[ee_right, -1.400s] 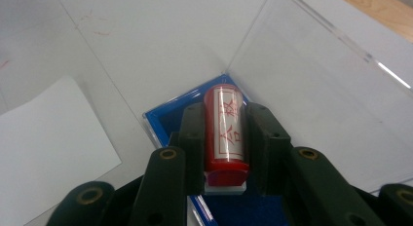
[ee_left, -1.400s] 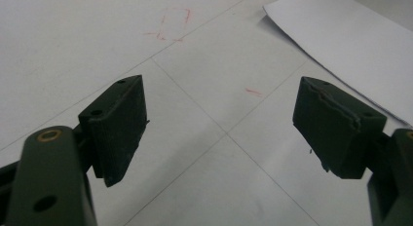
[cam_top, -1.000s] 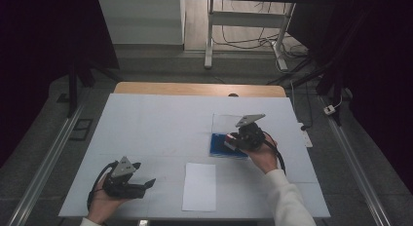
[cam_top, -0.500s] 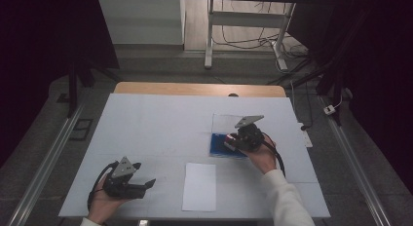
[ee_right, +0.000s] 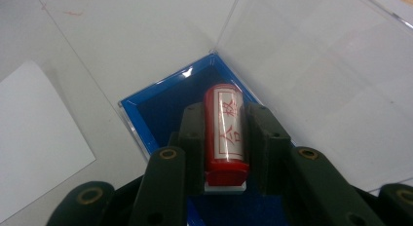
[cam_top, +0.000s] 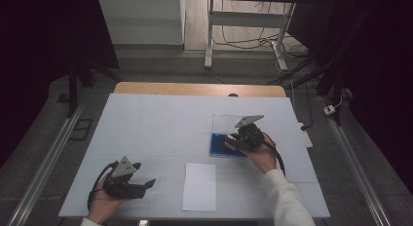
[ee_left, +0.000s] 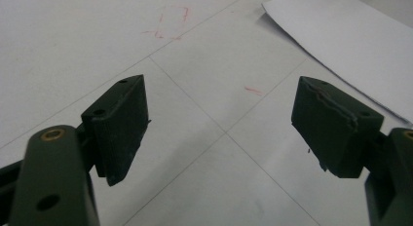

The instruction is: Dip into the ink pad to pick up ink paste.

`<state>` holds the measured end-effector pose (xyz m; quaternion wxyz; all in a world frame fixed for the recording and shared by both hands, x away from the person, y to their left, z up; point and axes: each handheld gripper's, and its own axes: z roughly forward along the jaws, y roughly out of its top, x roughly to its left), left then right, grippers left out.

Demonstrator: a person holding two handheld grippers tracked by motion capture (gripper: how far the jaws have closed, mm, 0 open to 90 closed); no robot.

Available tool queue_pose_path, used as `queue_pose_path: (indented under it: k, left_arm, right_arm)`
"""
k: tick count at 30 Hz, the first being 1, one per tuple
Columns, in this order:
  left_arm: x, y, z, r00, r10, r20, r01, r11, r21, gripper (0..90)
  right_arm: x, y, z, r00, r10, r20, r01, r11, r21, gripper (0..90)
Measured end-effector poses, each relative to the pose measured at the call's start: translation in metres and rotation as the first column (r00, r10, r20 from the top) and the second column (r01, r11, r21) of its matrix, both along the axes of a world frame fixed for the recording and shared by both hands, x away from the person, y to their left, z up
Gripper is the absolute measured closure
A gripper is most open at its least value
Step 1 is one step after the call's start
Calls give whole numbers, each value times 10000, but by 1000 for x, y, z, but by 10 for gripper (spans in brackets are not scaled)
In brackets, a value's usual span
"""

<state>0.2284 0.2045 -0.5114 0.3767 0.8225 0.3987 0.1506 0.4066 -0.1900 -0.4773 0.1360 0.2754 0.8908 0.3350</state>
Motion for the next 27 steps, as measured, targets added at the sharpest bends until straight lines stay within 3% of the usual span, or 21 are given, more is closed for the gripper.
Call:
queue_pose_path:
  k: [21,27]
  left_arm:
    - [1,-1,-1,9999,-90,-44,90,9999,84,217]
    - [0,0,-1,10000,-78,-35,78,9999,95,216]
  right_arm:
    - [2,2,2,9995,-27,-322,15,9993,-378,701]
    - [4,7,4,9991,-3,-420,-33,9963,-854,705]
